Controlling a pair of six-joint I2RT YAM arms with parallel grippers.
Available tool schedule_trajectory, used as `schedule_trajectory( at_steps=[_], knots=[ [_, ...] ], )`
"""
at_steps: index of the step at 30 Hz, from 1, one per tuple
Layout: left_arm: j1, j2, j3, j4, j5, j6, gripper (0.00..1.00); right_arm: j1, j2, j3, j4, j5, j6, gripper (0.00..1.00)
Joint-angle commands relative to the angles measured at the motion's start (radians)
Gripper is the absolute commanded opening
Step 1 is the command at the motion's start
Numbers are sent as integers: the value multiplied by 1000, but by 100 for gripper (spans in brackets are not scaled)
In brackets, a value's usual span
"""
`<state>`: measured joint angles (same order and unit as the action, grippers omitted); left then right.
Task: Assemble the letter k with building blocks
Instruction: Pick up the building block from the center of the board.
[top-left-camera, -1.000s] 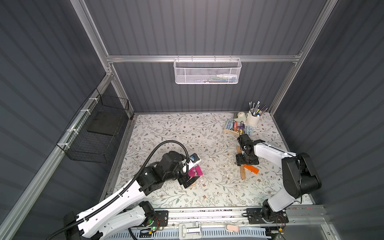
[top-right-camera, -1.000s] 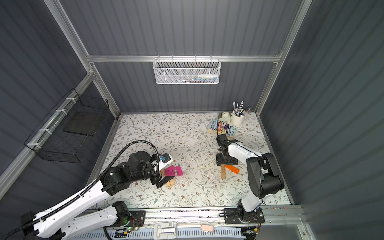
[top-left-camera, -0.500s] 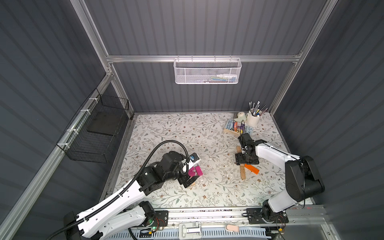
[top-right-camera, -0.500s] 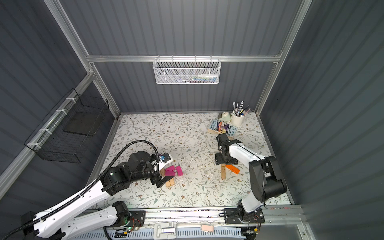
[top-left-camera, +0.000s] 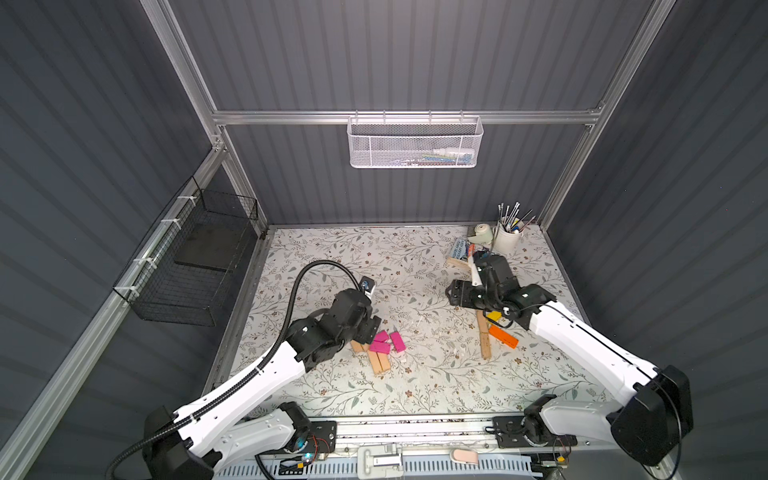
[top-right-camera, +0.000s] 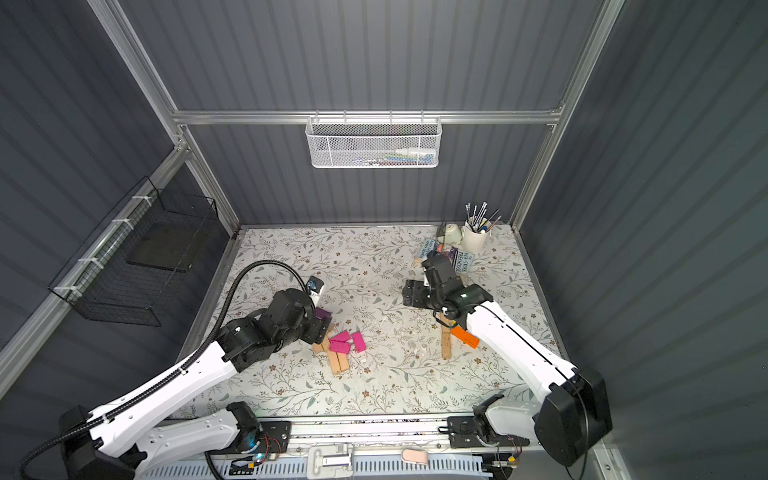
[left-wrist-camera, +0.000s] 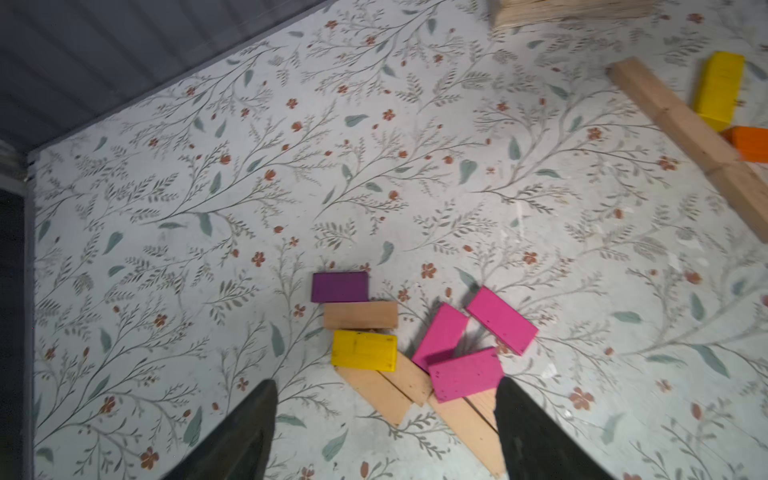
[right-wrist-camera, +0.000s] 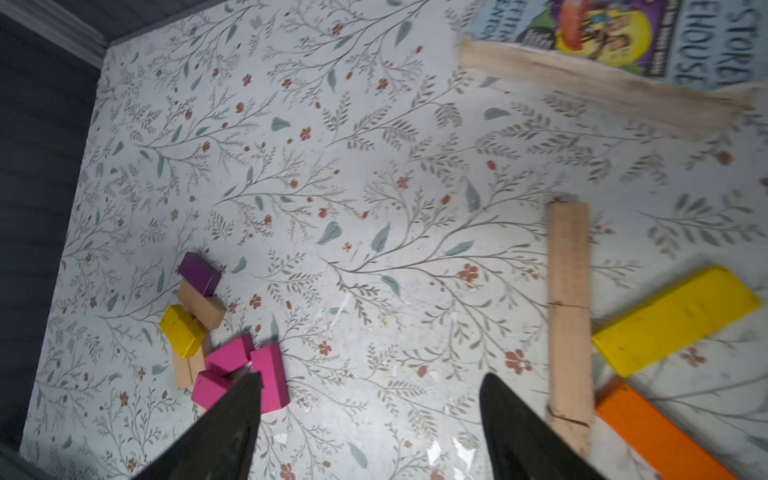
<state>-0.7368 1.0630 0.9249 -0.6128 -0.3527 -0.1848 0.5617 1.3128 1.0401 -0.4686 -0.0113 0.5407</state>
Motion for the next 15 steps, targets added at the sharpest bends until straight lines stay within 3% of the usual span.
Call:
schedule_trajectory(
  at_steps=[1, 6, 9, 15],
  knots=[
    [136, 23, 19, -69, 87, -145, 77, 119, 145, 89, 26, -14, -57, 82],
    [309, 86, -13, -83, 245, -223, 72, 253, 388, 264, -69, -41, -184, 80],
    [392, 94, -45, -89, 277, -269, 66, 318, 480, 325, -59, -45, -229, 80],
    [585, 81, -111, -88, 386, -317, 65, 408, 649, 481, -33, -54, -290, 79]
  ],
)
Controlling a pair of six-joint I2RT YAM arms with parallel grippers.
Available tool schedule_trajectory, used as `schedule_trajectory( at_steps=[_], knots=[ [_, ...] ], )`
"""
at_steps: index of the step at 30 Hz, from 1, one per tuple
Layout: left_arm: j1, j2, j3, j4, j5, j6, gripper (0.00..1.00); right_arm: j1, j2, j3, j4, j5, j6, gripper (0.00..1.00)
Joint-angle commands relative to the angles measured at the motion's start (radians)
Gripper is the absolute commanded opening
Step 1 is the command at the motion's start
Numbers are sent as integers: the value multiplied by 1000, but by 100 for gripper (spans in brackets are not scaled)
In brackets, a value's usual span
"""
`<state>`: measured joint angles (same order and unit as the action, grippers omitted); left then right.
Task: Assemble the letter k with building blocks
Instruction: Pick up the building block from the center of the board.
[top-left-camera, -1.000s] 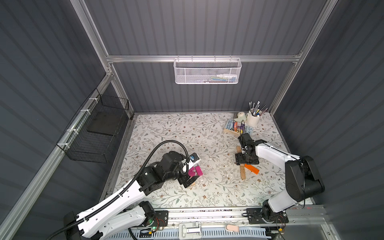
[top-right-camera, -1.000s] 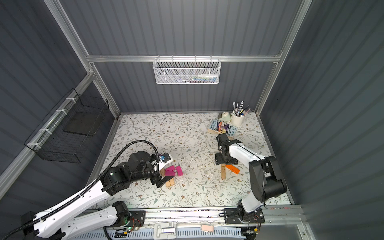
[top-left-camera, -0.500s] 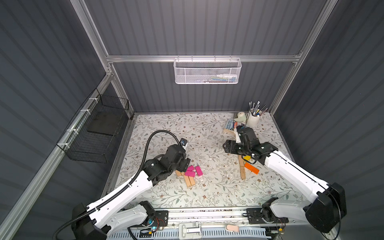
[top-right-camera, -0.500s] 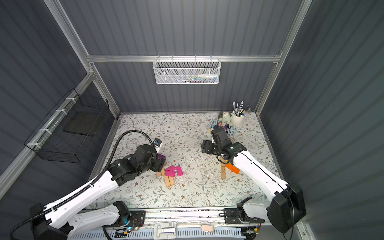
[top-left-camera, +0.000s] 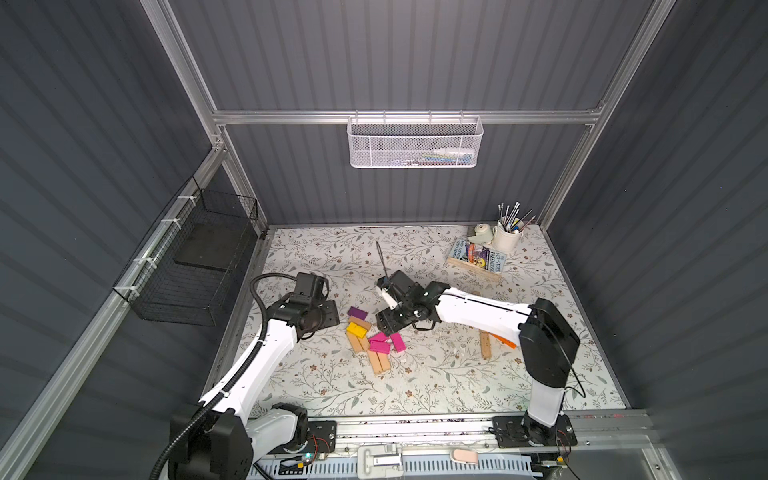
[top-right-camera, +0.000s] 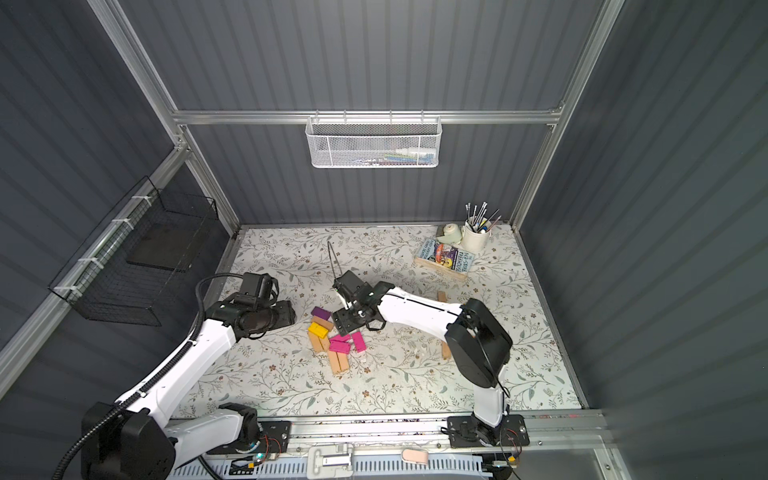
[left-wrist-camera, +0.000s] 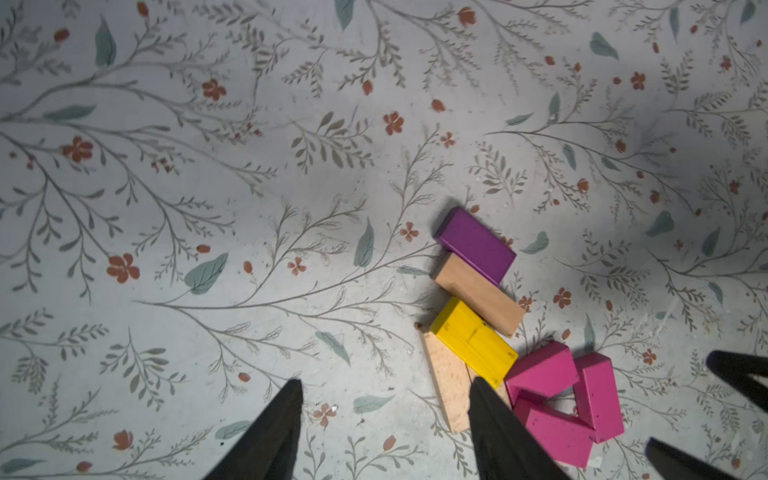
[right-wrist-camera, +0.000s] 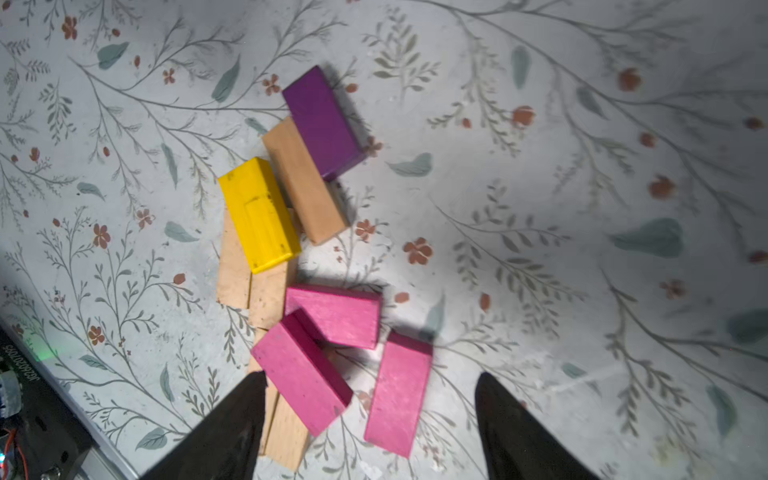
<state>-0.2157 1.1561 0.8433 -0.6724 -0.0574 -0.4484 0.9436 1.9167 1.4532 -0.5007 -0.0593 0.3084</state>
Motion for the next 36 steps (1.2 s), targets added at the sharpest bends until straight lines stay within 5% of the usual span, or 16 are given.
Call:
schedule_trajectory(
  at_steps=[1, 9, 29, 33, 36],
  knots=[
    [90, -13, -36, -31, 105, -56, 65, 34, 69, 91, 3, -5, -63, 79],
    [209, -43, -56, -71, 84, -81, 68, 76, 237, 241, 32, 38, -102, 70],
    [214, -58, -57, -80, 60, -80, 71, 95, 354, 311, 28, 45, -128, 34],
    [214, -73, -64, -56, 123, -44, 71, 86, 315, 282, 48, 38, -97, 32],
    [214, -110, -76, 32, 279, 30, 70, 63, 226, 186, 130, 27, -42, 32]
  ],
)
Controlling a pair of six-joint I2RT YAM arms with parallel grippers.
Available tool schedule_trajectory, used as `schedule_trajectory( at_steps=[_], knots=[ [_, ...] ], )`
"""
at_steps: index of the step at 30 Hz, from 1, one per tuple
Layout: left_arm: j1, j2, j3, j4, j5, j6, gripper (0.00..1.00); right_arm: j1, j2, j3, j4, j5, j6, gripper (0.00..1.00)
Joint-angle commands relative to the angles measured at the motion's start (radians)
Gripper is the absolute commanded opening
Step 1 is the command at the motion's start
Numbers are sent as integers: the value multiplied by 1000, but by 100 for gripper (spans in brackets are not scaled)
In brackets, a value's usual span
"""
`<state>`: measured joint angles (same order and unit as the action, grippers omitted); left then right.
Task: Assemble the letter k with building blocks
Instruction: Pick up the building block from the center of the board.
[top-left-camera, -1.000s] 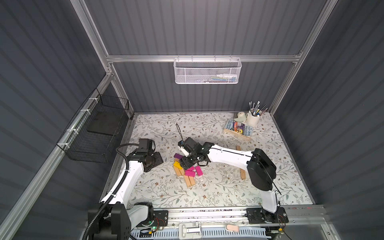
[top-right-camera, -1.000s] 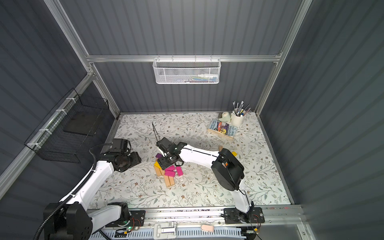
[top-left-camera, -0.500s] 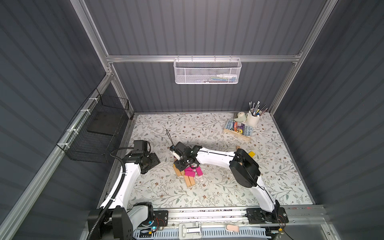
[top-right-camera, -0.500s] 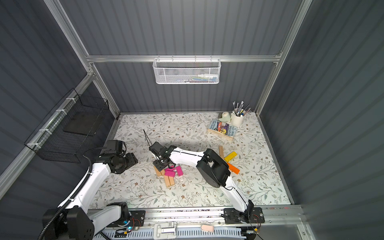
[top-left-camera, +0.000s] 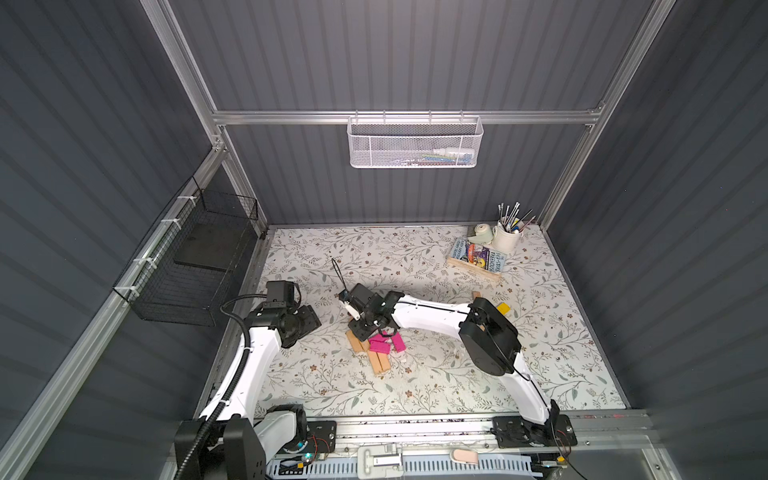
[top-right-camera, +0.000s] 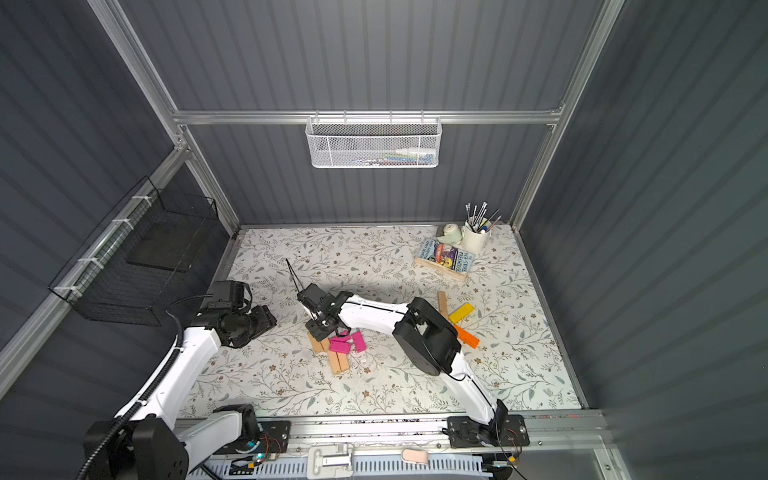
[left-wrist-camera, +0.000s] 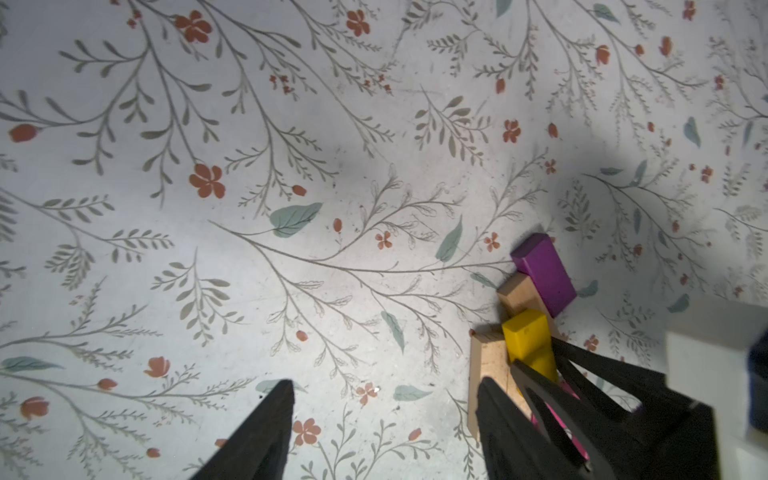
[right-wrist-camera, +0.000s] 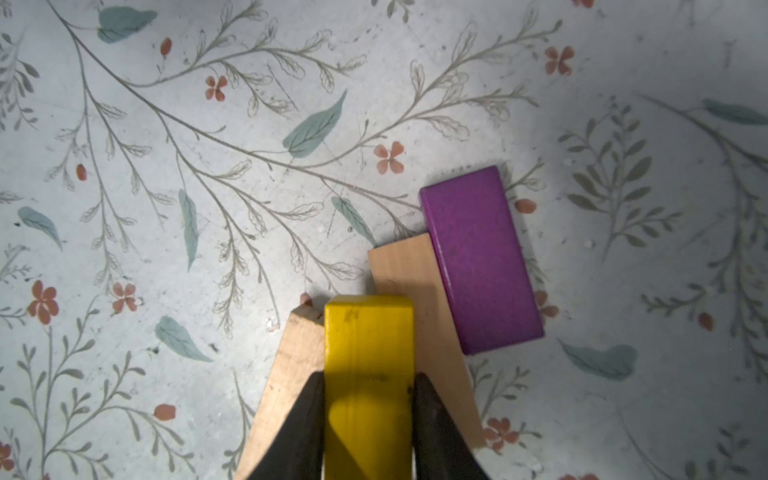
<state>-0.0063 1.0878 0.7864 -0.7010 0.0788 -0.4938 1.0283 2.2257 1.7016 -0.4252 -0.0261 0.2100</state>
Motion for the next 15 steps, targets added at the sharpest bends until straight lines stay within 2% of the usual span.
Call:
schedule_trajectory(
  at_steps=[1, 6, 8, 10, 13, 15],
  knots=[
    [5, -55, -19, 91, 201, 103, 70, -35, -116, -103, 87, -5, 85, 32],
    [-1, -89, 0, 227, 578, 227, 70, -131, -283, -286, 166, 38, 236, 31],
    [-19, -86, 8, 281, 675, 245, 71, -167, -324, -333, 169, 69, 281, 32],
    [-84, -88, 22, 299, 673, 298, 71, -209, -353, -371, 145, 116, 333, 32],
    [-233, -104, 31, 312, 578, 378, 72, -259, -362, -387, 84, 176, 386, 32],
    [-277, -113, 16, 354, 593, 397, 72, -276, -352, -386, 58, 209, 402, 32]
  ],
)
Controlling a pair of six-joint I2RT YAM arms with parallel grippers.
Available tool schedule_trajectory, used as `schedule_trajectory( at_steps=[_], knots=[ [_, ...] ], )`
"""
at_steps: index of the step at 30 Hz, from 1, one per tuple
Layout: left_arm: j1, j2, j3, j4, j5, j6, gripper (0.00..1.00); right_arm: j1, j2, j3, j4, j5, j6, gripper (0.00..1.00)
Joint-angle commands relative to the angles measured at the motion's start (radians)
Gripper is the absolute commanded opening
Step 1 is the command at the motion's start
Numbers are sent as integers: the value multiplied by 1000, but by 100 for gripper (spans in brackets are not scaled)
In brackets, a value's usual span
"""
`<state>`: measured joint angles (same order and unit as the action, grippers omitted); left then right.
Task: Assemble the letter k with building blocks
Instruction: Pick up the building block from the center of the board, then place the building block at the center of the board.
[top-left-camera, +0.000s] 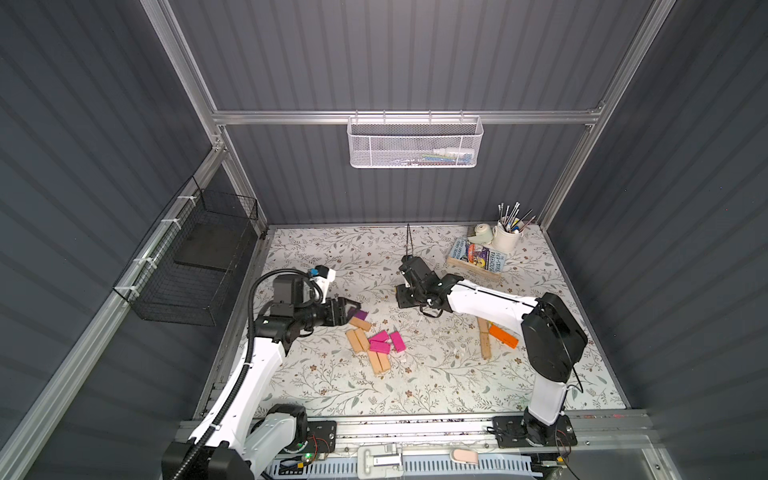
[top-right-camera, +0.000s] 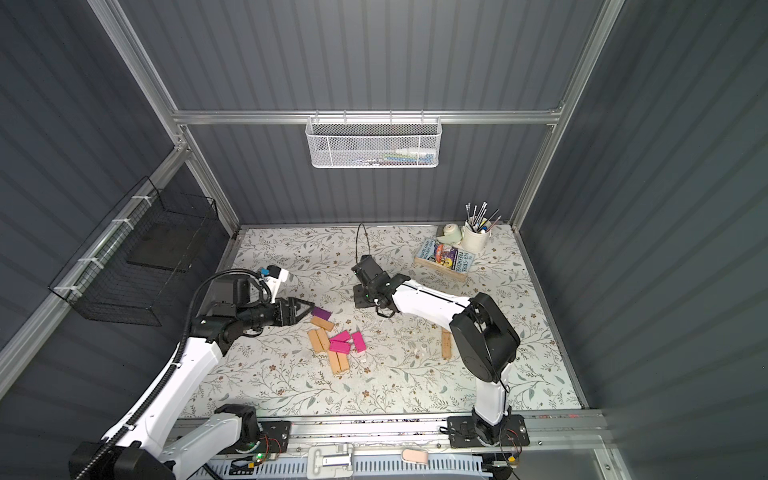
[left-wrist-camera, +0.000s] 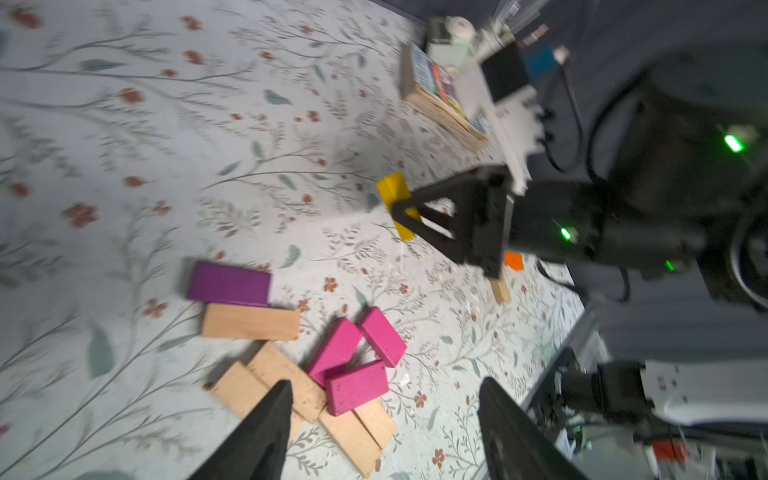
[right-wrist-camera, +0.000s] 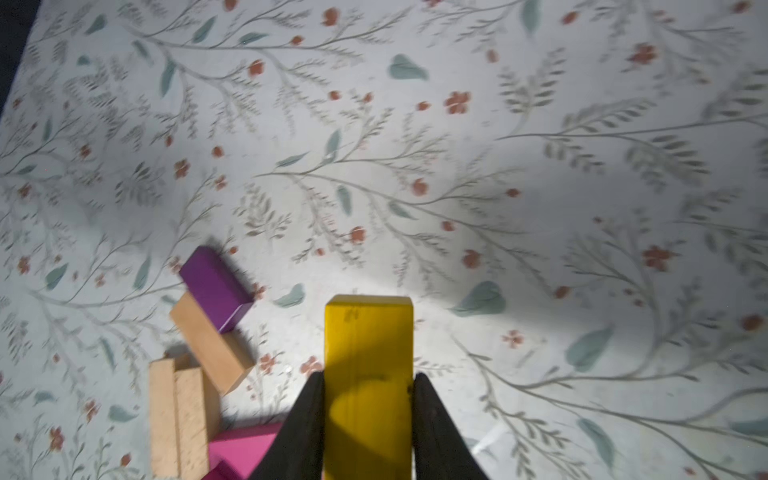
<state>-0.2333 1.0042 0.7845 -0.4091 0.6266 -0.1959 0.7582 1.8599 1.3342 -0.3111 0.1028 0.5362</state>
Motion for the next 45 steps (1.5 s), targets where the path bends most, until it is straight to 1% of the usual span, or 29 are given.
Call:
schedule_trajectory(
  at_steps=[1, 3, 6, 8, 16, 20, 25, 27, 31, 37, 41, 42, 45],
  knots=[
    [-61, -32, 7, 86, 69, 112, 72, -9, 22, -14, -71, 107, 81, 33],
    [-79, -42, -12, 117, 129, 161, 73, -18, 44, -4, -104, 133, 87, 33],
    [-111, -67, -23, 118, 169, 245, 75, -34, 77, 4, -123, 153, 106, 33],
    [-116, -79, -27, 110, 167, 282, 76, -41, 97, 5, -132, 173, 114, 33],
    [-117, -59, -25, 62, 130, 334, 77, -55, 144, -1, -121, 174, 95, 34],
    [-117, -67, -29, 51, 120, 351, 78, -62, 158, -3, -122, 170, 100, 36],
    [-117, -69, -28, 44, 108, 356, 78, -61, 168, -6, -124, 162, 99, 44],
    [-118, -67, -25, 43, 106, 355, 78, -61, 169, -7, -124, 159, 99, 45],
    [-117, -65, -24, 41, 97, 356, 78, -61, 165, -9, -123, 155, 95, 46],
    [-118, -68, -22, 28, 51, 356, 78, -62, 147, -7, -124, 146, 94, 48],
    [-117, -60, -17, 17, -19, 326, 78, -62, 100, -11, -128, 143, 100, 50],
    [-118, -56, -16, 18, -40, 305, 78, -62, 80, -16, -128, 143, 102, 51],
    [-117, -29, -5, 18, -155, 205, 75, -57, -19, -63, -108, 140, 106, 52]
  ],
)
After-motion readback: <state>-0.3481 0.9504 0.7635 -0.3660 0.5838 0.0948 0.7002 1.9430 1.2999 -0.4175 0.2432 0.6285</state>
